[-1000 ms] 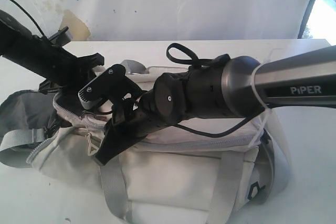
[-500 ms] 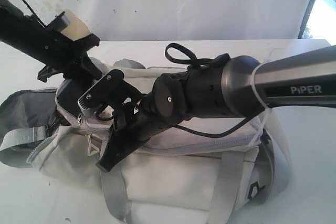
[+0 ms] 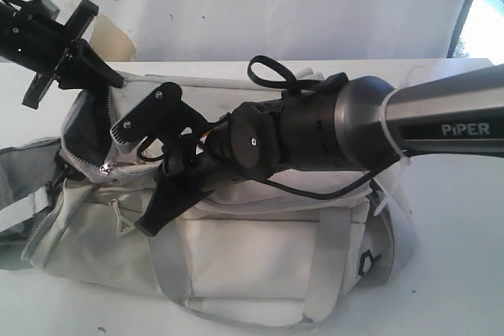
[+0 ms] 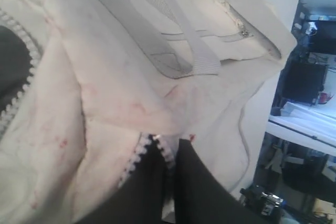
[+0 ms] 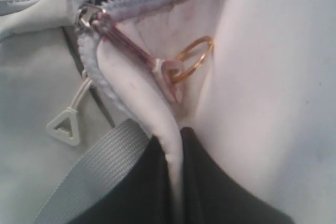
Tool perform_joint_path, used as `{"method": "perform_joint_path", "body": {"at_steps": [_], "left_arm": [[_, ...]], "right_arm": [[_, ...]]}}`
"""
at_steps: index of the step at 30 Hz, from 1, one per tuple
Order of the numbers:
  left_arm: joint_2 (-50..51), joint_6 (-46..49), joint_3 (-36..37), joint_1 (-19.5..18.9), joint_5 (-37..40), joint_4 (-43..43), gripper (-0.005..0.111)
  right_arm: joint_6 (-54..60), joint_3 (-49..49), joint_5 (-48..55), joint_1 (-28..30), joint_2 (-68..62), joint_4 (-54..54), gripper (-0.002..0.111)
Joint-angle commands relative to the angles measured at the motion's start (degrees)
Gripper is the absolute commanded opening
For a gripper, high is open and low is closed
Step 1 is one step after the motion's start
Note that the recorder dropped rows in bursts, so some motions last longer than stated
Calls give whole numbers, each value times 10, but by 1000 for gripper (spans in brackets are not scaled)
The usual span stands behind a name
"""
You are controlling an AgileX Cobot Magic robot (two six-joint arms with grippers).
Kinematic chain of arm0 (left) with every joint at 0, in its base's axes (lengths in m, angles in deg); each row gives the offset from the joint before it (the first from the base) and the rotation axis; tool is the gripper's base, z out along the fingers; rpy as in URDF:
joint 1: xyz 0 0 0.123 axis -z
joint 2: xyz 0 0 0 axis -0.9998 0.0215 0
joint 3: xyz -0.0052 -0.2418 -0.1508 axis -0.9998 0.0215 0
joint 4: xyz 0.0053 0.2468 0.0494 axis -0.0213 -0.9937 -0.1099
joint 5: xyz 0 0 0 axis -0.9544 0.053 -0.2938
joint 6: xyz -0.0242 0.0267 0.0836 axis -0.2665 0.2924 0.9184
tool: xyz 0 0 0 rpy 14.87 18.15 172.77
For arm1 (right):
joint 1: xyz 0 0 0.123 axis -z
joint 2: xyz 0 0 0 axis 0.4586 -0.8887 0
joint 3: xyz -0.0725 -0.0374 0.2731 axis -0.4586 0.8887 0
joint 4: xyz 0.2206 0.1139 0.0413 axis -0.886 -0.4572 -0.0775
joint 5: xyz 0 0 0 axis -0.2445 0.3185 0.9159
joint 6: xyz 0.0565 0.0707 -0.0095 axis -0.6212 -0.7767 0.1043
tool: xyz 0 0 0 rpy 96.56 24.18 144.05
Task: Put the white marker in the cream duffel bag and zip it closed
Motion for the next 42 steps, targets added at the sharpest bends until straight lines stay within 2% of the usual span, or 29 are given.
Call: {"method": "perform_joint_path", "body": {"at_steps": [1, 7, 11, 16, 27, 31, 33, 35, 42], "left_arm": [[-5, -12, -10, -23, -25, 76, 0], [2, -53, -10, -34, -25, 144, 0], [18, -58, -10, -44, -18, 173, 0], [35, -66, -10, -51, -18, 207, 0], [35, -70, -10, -99, -18, 225, 0], [35, -67, -10, -92, -18, 219, 0], [35, -27, -10, -80, -18, 210, 0], [35, 6, -10, -68, -18, 185, 5], [35, 71, -10, -17, -21, 40, 39]], "right_arm": [[2, 5, 43, 6, -9, 8, 0], [-9, 6, 64, 11, -12, 19, 0], [-74, 8, 84, 30, -12, 57, 0], [-81, 11, 115, 50, -12, 73, 0], [-82, 11, 121, 72, -2, 99, 0], [-61, 11, 112, 72, -1, 99, 0], [-61, 11, 112, 72, -2, 99, 0], [-62, 11, 112, 72, -2, 99, 0], [-62, 11, 112, 72, -2, 99, 0]]}}
